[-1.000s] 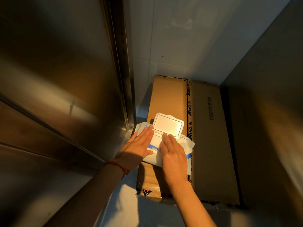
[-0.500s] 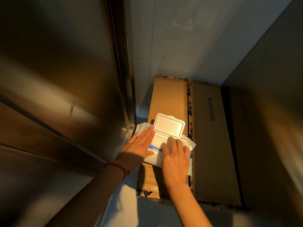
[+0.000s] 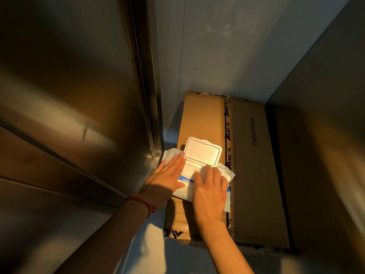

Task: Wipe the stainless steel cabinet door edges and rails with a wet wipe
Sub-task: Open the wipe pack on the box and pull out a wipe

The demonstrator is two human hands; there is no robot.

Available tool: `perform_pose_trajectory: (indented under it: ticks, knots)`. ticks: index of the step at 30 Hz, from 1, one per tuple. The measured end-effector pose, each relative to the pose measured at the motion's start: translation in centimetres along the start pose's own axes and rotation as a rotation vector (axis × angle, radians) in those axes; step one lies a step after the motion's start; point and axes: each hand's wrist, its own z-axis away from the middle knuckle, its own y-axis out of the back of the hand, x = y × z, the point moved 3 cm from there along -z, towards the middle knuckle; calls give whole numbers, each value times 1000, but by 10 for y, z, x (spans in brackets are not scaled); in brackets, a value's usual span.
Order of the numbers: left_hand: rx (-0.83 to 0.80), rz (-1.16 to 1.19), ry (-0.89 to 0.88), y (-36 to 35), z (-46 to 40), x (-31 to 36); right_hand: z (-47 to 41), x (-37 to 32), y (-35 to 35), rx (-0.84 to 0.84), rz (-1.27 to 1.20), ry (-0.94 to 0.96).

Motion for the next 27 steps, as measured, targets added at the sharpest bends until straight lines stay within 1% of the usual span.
perform_pose_trajectory:
  ticks: [4,15,20,27]
  knots:
    - [22,-42,-4,2,2,1,-6,0,3,35,-31,11]
    - [33,-90,-13,7,6,6,-7,-6,0,53,-28,28]
    - [44,-74,-22,4,6,5,-6,-5,-3,31,17,68]
    - [67,-33,-27,4,6,4,0,-6,-3,53,39,127]
